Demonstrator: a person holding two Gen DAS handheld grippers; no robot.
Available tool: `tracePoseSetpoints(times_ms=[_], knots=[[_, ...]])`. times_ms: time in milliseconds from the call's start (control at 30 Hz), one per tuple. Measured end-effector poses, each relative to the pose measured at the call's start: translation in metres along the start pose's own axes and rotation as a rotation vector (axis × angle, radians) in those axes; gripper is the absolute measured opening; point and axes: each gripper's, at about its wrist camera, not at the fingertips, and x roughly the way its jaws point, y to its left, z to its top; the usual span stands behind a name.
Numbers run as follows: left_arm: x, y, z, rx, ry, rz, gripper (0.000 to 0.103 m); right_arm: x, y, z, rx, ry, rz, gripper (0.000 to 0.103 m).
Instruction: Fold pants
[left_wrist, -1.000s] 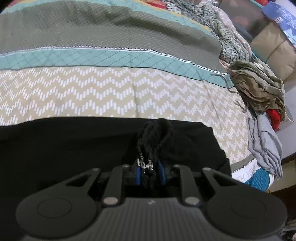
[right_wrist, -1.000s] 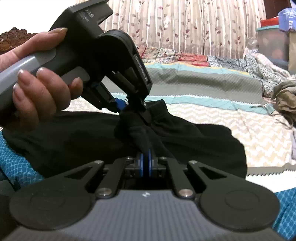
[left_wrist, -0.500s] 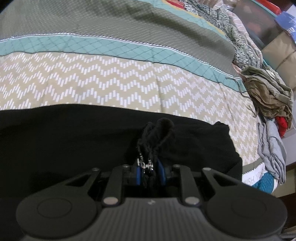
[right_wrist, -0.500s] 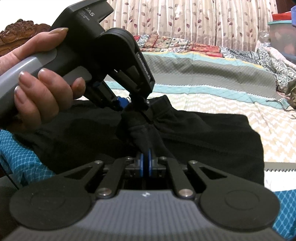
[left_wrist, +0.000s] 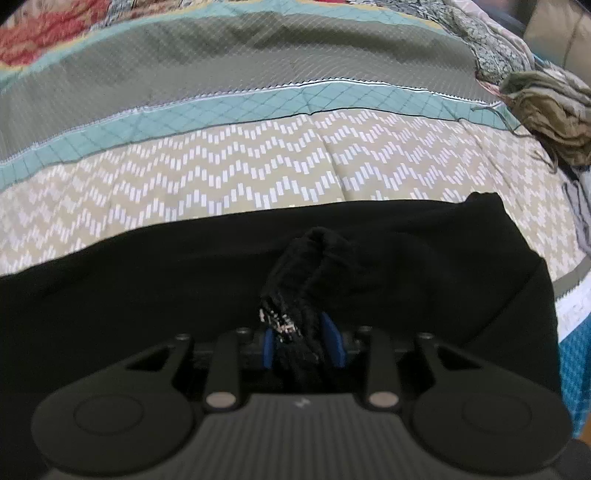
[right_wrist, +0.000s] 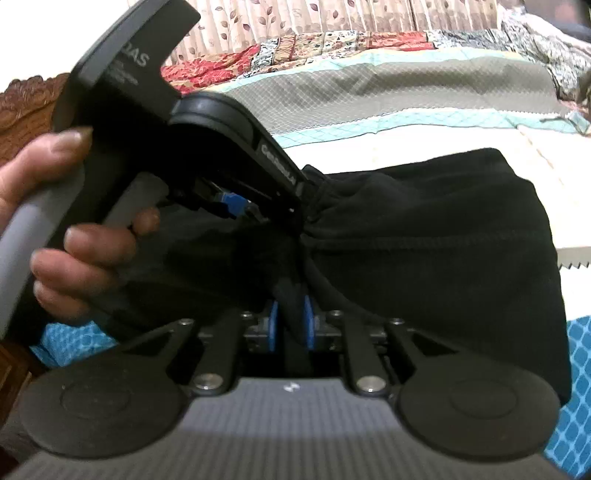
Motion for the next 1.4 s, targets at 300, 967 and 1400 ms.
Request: tracePoseSetpoints(times_ms=[300,967,1400], knots=[[0.000,-0.004,-0.002,0.027,-0.014,0.034,0.032,-0.023,0.011,0.002,0.011,-0.074,0.038,0.031],[0.006,0.000,-0.004,0.042,-0.010,0.087,0.057,0.007,0.004,-0.007,0.079,0.043,0.067,0.030],[-0.014,0.045,0.027,-0.125,-0.059,-0.060,0.062,-0.039,-0.046,0.012,0.192,-0.059,0.098,0.032]])
